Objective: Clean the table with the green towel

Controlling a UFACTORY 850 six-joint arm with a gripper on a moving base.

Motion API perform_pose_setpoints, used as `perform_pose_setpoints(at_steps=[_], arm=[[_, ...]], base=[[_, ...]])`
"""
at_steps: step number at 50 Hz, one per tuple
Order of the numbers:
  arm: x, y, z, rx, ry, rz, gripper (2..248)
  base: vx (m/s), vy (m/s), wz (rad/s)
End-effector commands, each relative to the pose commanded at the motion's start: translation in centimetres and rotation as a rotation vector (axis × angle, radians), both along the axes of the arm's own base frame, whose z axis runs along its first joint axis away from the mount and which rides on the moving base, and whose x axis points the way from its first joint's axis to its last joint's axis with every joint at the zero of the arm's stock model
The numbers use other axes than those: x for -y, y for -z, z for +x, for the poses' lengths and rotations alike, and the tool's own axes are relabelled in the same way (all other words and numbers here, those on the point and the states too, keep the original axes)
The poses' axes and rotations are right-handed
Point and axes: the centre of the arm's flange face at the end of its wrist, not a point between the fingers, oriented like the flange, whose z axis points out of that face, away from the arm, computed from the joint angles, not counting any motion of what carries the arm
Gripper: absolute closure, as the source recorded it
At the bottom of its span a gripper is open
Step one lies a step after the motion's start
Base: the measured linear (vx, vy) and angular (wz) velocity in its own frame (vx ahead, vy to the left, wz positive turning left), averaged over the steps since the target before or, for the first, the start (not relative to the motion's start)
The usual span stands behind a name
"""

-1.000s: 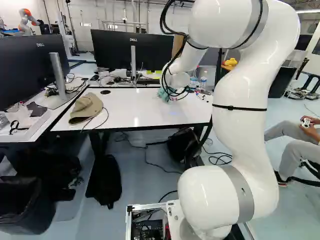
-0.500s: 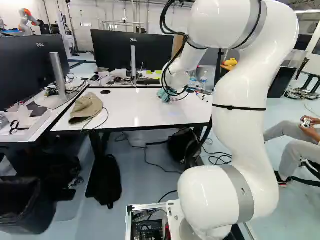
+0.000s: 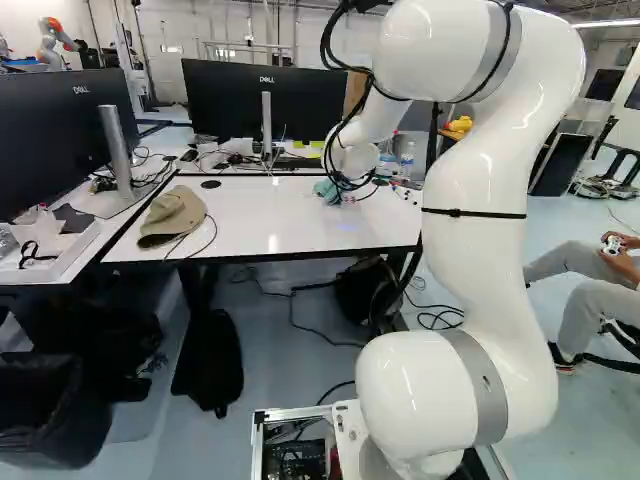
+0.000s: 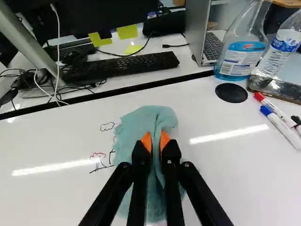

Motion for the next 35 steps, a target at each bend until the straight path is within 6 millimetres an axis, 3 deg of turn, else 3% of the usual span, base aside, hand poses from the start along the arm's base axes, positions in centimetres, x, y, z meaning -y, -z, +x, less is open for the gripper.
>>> perform_pose_setpoints(at_steps=[35], arm=[[0.6, 0.8, 1.2, -0.071, 0.034, 0.039, 209]], base=[[0.0, 0.0, 0.0]])
